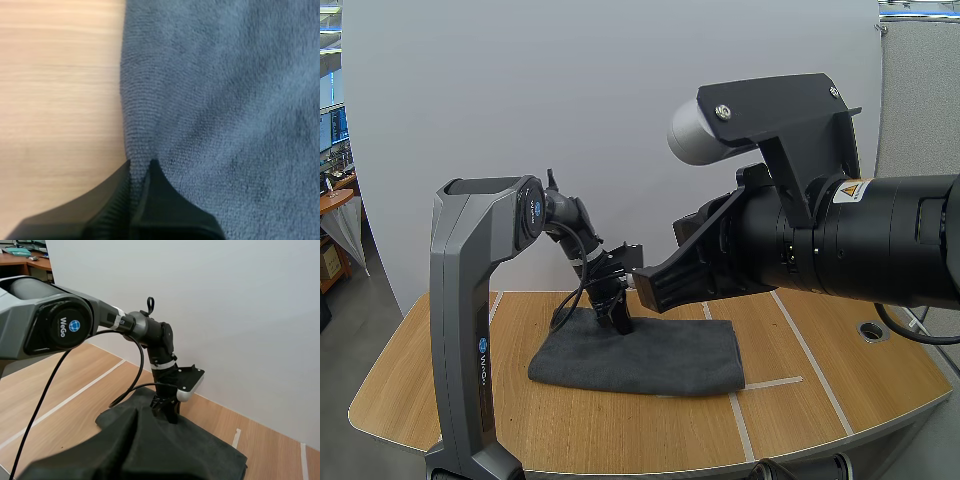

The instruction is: Fold the towel

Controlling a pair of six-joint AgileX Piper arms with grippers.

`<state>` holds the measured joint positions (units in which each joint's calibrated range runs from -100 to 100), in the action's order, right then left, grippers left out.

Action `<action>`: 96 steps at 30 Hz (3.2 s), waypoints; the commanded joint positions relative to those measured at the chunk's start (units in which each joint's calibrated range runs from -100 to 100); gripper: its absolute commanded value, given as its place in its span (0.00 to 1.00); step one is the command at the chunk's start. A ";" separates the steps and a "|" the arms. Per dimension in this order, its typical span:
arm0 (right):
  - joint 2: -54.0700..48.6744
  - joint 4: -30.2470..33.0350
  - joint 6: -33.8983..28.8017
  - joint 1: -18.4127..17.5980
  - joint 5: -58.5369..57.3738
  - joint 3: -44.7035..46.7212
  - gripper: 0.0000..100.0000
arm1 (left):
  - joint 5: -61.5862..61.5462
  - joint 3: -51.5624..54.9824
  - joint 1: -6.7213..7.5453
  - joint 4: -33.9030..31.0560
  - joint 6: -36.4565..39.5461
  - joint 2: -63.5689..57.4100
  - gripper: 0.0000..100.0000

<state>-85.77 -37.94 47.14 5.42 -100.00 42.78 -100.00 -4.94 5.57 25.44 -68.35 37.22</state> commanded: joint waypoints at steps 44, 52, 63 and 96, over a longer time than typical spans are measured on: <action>-0.61 -0.18 -0.13 -0.81 0.00 -0.45 0.00 | 0.00 -1.66 -1.78 9.96 10.11 -30.75 1.00; -0.61 0.78 -0.54 -0.81 0.00 -0.45 0.00 | 0.00 -1.66 -1.78 9.96 10.88 -34.52 1.00; 1.39 25.40 -18.32 -1.17 4.02 -0.22 0.00 | 0.00 -1.66 -1.78 9.30 10.88 -38.09 1.00; 37.82 27.87 -24.38 0.74 37.29 10.58 0.00 | 1.69 -0.98 -1.78 8.50 10.88 -81.91 1.00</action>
<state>-56.58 -8.20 23.04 3.47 -70.25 53.06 -98.86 -5.86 3.86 33.02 -57.88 -38.36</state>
